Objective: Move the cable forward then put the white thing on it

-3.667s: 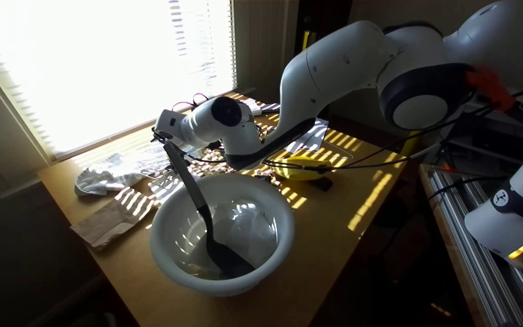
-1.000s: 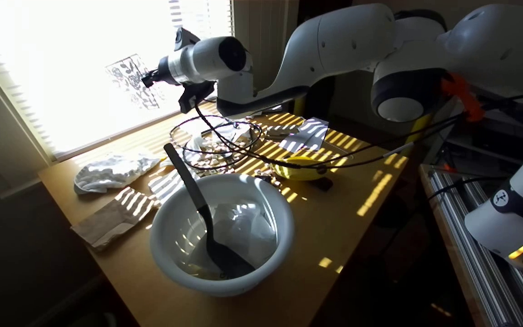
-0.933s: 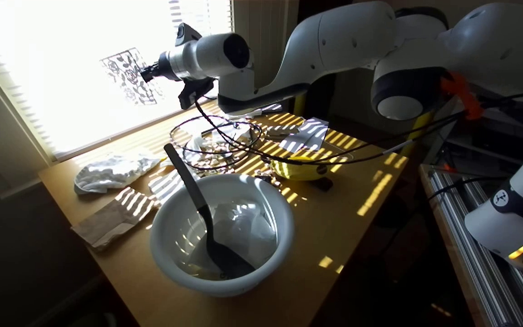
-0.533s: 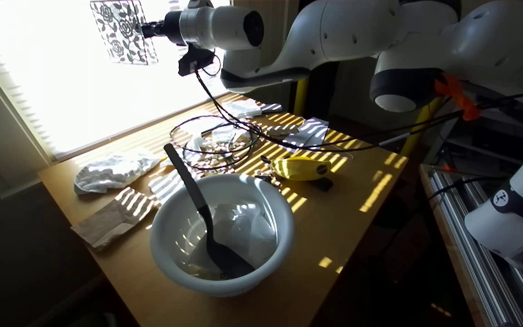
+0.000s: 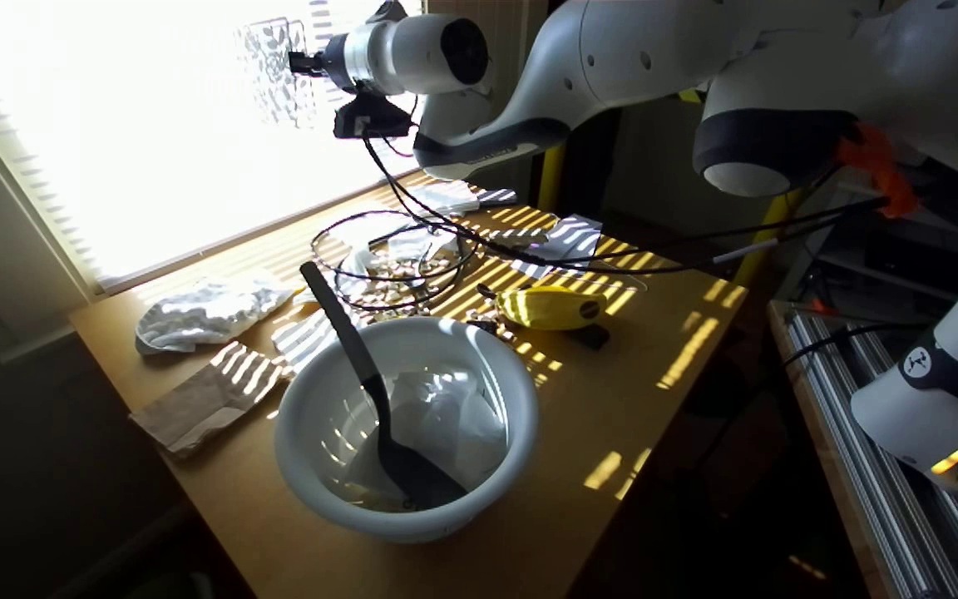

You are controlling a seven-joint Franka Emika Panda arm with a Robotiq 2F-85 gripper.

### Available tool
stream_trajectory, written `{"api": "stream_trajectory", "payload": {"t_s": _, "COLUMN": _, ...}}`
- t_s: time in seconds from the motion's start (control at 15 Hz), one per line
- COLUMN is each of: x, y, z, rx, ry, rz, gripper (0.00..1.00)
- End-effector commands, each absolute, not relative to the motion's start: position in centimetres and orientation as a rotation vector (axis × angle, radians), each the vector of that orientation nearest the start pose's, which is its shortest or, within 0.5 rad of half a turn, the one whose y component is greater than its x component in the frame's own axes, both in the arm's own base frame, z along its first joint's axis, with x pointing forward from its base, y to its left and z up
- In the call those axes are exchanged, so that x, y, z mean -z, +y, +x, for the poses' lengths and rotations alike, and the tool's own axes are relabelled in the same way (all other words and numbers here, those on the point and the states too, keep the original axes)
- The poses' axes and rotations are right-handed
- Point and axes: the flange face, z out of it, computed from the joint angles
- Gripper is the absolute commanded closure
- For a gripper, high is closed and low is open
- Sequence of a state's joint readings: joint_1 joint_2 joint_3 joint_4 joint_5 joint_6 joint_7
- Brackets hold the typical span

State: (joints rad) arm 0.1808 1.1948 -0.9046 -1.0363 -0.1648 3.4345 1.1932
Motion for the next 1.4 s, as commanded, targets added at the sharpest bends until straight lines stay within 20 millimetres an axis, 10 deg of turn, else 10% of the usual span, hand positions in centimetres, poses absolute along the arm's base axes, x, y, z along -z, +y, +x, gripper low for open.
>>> {"api": "stream_trajectory", "payload": {"t_s": 0.0, "x": -36.2, "y": -14.3, "z": 79.9, "rx": 2.085, "ry": 0.699, "rz": -2.369, "gripper": 0.97}}
{"api": "stream_trajectory", "payload": {"t_s": 0.73, "x": -33.8, "y": -14.4, "z": 77.4, "rx": 2.159, "ry": 0.552, "rz": -2.519, "gripper": 0.99}}
{"api": "stream_trajectory", "payload": {"t_s": 1.33, "x": -27.6, "y": -8.2, "z": 70.5, "rx": 2.090, "ry": 0.135, "rz": -2.827, "gripper": 0.99}}
